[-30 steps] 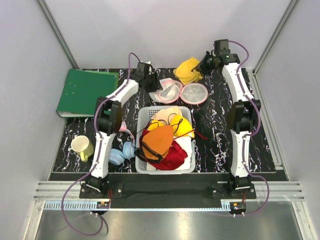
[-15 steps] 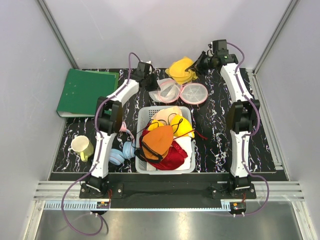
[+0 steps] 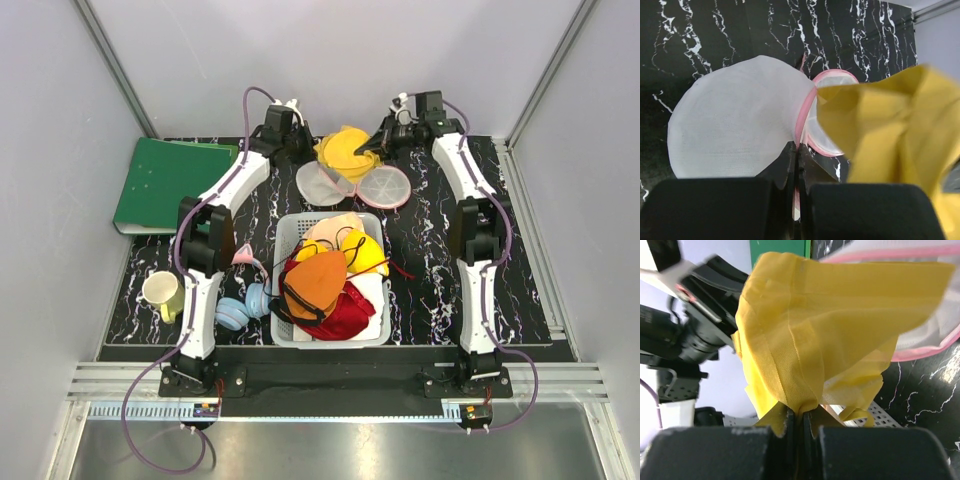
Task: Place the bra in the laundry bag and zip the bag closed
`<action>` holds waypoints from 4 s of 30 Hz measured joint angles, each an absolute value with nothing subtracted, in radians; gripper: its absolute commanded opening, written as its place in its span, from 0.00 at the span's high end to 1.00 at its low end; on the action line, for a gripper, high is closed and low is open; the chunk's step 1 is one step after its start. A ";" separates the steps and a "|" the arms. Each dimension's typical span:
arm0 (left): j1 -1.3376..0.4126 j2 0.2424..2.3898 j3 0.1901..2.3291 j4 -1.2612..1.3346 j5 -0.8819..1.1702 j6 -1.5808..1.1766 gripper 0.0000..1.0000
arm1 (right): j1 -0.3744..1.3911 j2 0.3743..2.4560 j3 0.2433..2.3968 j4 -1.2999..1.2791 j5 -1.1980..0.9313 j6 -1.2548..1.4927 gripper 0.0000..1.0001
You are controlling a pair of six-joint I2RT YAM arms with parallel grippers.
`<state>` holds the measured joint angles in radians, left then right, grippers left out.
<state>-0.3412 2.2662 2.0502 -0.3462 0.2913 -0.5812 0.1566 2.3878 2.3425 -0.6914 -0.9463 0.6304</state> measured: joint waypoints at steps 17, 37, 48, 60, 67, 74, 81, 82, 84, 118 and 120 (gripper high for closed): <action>-0.334 2.266 2.018 -0.326 0.368 -0.535 1.00 | 0.188 2.405 2.101 -0.597 -0.989 0.654 1.00; -0.345 2.241 1.922 -0.231 0.517 -0.490 1.00 | 0.147 2.575 2.254 -0.680 -0.892 0.860 1.00; -0.407 2.210 1.871 -0.133 0.587 -0.569 0.93 | 0.184 2.724 2.486 -0.643 -0.882 1.032 1.00; -0.361 2.209 1.856 -0.173 0.603 -0.625 0.38 | 0.209 2.766 2.487 -0.598 -0.875 1.079 1.00; -0.248 2.153 1.839 -0.305 0.513 -0.624 0.69 | 0.210 2.767 2.487 -0.595 -0.874 1.081 1.00; -0.182 2.212 1.899 -0.365 0.496 -0.633 0.79 | 0.213 2.767 2.493 -0.594 -0.872 1.081 1.00; -0.212 2.358 1.927 -0.396 0.497 -0.665 0.85 | 0.227 2.767 2.495 -0.587 -0.858 1.082 1.00; -0.215 2.374 1.934 -0.406 0.497 -0.669 0.85 | 0.230 2.767 2.495 -0.583 -0.855 1.084 1.00; -0.219 2.396 1.943 -0.424 0.497 -0.681 0.86 | 0.238 2.767 2.495 -0.573 -0.853 1.091 1.00; -0.263 2.050 1.908 -0.365 0.342 -0.647 0.52 | 0.279 2.652 2.560 -0.860 -0.496 0.789 0.03; -0.275 2.055 1.908 -0.362 0.342 -0.653 0.52 | 0.267 2.624 2.561 -0.881 -0.458 0.762 0.02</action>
<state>-0.2752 2.0552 1.9083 -0.3618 0.3424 -0.6525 0.2672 2.6240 2.5607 -0.8814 -0.4583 0.7620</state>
